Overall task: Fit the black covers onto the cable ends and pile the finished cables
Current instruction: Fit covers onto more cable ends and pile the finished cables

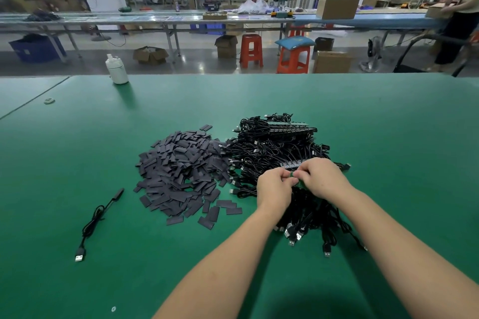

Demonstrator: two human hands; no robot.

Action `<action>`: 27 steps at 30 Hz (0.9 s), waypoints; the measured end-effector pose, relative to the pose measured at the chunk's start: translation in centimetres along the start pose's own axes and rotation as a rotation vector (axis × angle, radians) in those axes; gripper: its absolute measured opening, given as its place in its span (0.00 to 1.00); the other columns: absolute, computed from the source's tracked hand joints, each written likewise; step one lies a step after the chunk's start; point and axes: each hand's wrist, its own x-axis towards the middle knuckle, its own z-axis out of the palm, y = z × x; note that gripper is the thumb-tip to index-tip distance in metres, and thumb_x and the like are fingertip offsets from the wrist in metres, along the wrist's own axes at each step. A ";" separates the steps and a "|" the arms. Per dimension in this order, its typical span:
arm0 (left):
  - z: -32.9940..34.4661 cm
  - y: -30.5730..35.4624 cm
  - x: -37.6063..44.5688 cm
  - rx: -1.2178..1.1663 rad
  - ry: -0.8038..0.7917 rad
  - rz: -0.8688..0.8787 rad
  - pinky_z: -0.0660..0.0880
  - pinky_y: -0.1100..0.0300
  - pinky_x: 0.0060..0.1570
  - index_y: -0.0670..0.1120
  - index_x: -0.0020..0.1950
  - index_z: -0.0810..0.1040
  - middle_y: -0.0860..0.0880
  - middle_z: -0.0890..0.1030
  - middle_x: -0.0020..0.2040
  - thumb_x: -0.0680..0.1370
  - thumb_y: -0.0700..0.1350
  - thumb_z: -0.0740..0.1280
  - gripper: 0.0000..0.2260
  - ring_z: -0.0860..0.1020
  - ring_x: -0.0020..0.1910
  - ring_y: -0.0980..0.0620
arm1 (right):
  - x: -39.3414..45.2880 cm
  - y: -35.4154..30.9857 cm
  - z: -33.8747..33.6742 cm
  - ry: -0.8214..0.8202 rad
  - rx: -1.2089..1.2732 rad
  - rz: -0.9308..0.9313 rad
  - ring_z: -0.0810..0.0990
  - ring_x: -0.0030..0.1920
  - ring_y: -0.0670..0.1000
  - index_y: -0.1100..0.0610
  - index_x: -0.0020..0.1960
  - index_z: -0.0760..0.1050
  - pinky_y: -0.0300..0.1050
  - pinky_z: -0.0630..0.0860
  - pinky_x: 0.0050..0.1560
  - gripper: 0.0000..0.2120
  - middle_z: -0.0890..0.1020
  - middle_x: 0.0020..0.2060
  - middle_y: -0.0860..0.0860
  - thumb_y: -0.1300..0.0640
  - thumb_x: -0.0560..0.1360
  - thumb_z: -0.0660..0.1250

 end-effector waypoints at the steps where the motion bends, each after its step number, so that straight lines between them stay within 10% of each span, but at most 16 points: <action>1: 0.0 0.0 -0.1 0.005 0.008 -0.015 0.66 0.65 0.30 0.51 0.41 0.82 0.56 0.78 0.32 0.75 0.47 0.73 0.04 0.70 0.28 0.61 | 0.0 -0.1 0.0 0.000 0.002 0.001 0.77 0.38 0.51 0.50 0.45 0.84 0.43 0.64 0.33 0.10 0.82 0.34 0.49 0.49 0.80 0.65; 11: -0.4 0.4 -0.5 -0.005 0.052 -0.050 0.63 0.72 0.30 0.50 0.44 0.84 0.58 0.77 0.34 0.75 0.46 0.73 0.01 0.72 0.32 0.63 | 0.2 -1.2 0.1 -0.018 -0.004 0.040 0.76 0.36 0.53 0.55 0.40 0.81 0.44 0.68 0.37 0.13 0.78 0.30 0.50 0.51 0.80 0.65; 16: -2.8 0.0 0.1 -0.163 -0.187 -0.028 0.66 0.74 0.29 0.45 0.43 0.83 0.58 0.76 0.29 0.74 0.42 0.75 0.03 0.70 0.26 0.65 | -0.2 0.2 -1.4 -0.117 0.001 -0.168 0.79 0.45 0.51 0.49 0.46 0.81 0.47 0.75 0.48 0.08 0.83 0.42 0.47 0.50 0.81 0.65; 27: -10.0 -0.8 1.5 -0.500 -0.252 -0.027 0.79 0.49 0.58 0.42 0.46 0.81 0.43 0.84 0.46 0.78 0.42 0.70 0.04 0.82 0.50 0.45 | 1.1 4.2 -1.6 -0.140 0.006 -0.114 0.80 0.45 0.50 0.51 0.52 0.79 0.48 0.78 0.49 0.10 0.83 0.45 0.47 0.49 0.83 0.60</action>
